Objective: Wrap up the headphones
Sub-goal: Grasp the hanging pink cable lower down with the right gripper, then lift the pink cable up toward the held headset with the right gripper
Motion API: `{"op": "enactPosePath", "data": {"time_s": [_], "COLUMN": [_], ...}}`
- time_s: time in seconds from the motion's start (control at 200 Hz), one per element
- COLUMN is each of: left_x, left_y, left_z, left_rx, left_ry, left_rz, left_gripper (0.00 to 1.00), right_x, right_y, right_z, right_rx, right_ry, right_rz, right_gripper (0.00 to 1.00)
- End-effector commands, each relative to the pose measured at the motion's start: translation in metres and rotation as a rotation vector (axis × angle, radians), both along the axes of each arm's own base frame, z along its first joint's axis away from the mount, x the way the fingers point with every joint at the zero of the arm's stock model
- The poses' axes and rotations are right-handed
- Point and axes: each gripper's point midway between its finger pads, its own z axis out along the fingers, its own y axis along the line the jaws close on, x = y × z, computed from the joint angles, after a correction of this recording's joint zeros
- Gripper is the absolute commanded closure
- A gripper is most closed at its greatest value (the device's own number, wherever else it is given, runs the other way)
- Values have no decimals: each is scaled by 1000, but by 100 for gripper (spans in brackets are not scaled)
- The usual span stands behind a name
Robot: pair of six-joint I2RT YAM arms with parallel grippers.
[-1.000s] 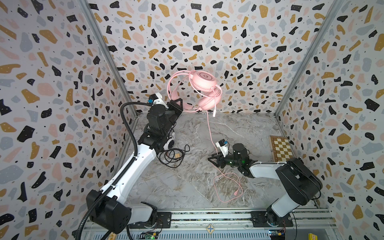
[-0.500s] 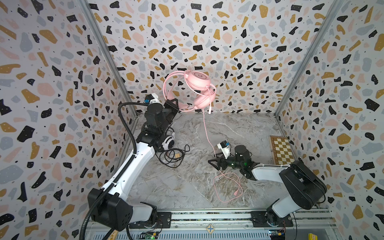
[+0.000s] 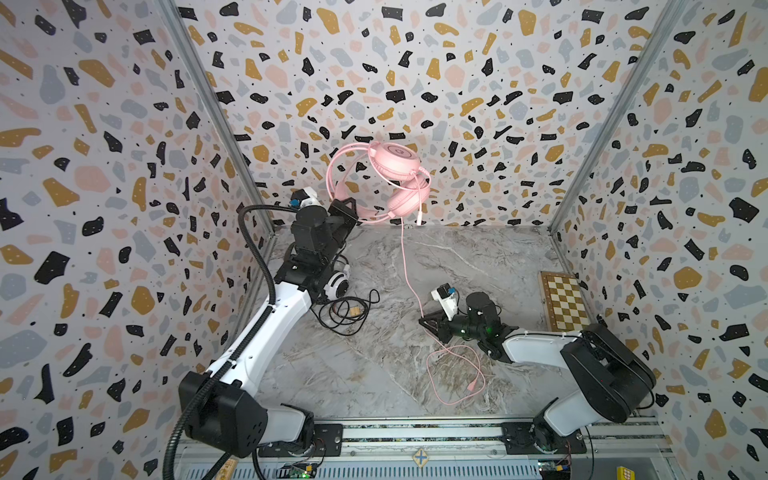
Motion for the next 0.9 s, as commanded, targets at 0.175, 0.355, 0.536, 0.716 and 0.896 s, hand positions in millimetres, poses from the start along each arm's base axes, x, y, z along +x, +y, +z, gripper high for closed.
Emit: {"op": "enactPosePath", "data": {"time_s": [0.175,0.355,0.536,0.716,0.896], "left_x": [-3,4,15,19,19], "left_y": [17,40,55,73,79], "left_z": [39,12,-12,-35,-50], "left_rx": [-36,-4,124,254,355], "left_ry": [-110,-17,42,86,118], "left_rz": [87,250,352,462,493], "left_gripper": [100,100,100,100,100], "right_x": [-4,-18,-38,-52,-57], "right_y": [16,38,41,21,-8], "right_z": [25,55,116,175,224], "right_rx": [-144,-241,-260,-248,-198], "right_ry": [-87,-146,-259,-358,-440], "right_rz": [-14,24,39,-13,-101], "right_gripper": [96,96,96,96,96]}}
